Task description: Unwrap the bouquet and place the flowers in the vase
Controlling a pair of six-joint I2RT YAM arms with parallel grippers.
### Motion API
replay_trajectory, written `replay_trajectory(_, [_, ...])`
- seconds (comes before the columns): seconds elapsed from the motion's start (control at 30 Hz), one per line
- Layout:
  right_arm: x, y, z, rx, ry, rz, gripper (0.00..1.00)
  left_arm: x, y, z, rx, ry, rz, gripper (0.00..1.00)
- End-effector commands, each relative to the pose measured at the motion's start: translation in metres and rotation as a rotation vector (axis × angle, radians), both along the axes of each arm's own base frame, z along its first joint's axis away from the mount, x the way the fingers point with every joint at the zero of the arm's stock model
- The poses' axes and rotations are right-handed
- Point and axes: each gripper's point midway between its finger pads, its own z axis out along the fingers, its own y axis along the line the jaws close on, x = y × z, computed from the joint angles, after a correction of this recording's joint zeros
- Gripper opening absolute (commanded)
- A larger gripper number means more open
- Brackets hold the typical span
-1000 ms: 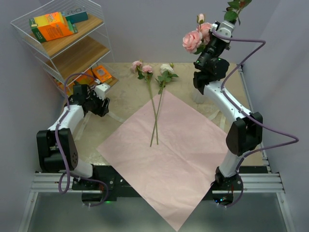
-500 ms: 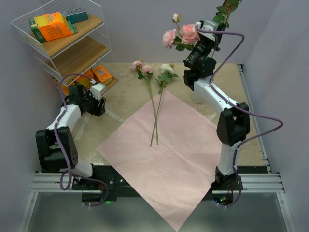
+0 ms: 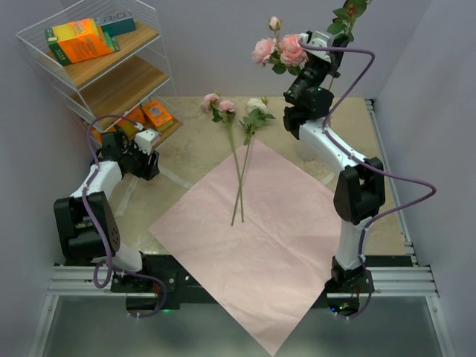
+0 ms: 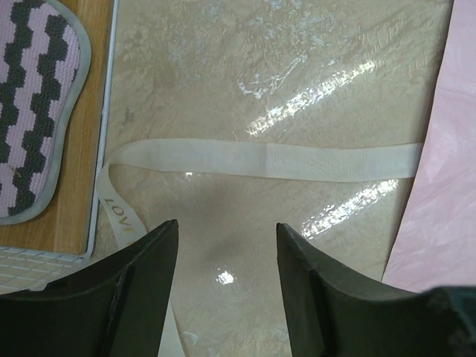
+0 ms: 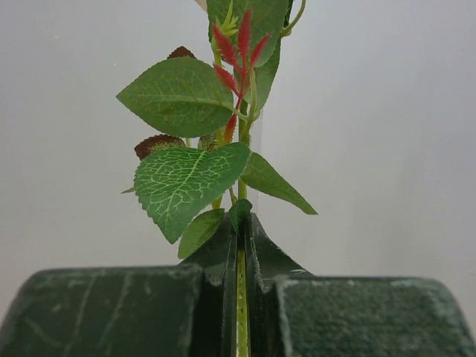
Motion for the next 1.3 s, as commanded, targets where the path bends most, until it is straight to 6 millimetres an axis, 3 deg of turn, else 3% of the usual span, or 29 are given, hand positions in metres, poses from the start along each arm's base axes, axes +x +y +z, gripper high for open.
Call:
replay_trajectory(0.0, [-0.032, -0.014, 0.042, 0.039, -0.202, 0.009, 0.0, 0.005, 0.0, 0.006, -0.013, -0.026, -0.026, 0.6])
replay_trajectory(0.3, [-0.032, -0.014, 0.033, 0.028, -0.214, -0.003, 0.0, 0.0, 0.002, 0.003, -0.014, -0.012, -0.026, 0.6])
replay_trajectory(0.53, [-0.029, -0.016, 0.015, 0.053, -0.183, -0.031, 0.0, 0.002, 0.008, 0.012, -0.009, -0.023, -0.023, 0.59])
replay_trajectory(0.73, [-0.037, -0.021, -0.003, 0.1, -0.142, -0.042, 0.16, -0.001, 0.009, 0.019, -0.009, -0.035, -0.022, 0.6])
replay_trajectory(0.9, [-0.044, -0.027, -0.022, 0.157, -0.12, -0.034, 0.15, -0.003, 0.01, 0.027, -0.005, -0.049, -0.022, 0.6])
replay_trajectory(1.0, [-0.046, -0.027, -0.031, 0.18, -0.089, -0.038, 0.26, -0.004, 0.011, 0.032, -0.001, -0.056, -0.024, 0.59])
replay_trajectory(1.03, [-0.051, -0.029, -0.032, 0.206, -0.078, -0.045, 0.37, -0.004, 0.011, 0.033, -0.003, -0.058, -0.024, 0.6])
replay_trajectory(1.1, [-0.056, -0.029, -0.036, 0.229, -0.063, -0.043, 0.46, -0.005, 0.01, 0.035, -0.001, -0.059, -0.023, 0.59])
replay_trajectory(1.13, [-0.064, -0.032, -0.032, 0.26, -0.066, -0.045, 0.57, -0.005, 0.01, 0.037, -0.001, -0.065, -0.025, 0.6])
replay_trajectory(1.2, [-0.071, -0.026, -0.037, 0.272, -0.053, -0.016, 0.64, -0.007, 0.009, 0.039, -0.005, -0.064, -0.024, 0.6])
replay_trajectory(1.23, [-0.085, -0.029, -0.027, 0.292, -0.078, -0.002, 0.72, -0.007, 0.008, 0.04, -0.004, -0.067, -0.026, 0.59])
replay_trajectory(1.27, [-0.087, -0.026, -0.034, 0.313, -0.07, 0.019, 0.75, -0.008, 0.009, 0.042, -0.006, -0.066, -0.022, 0.6])
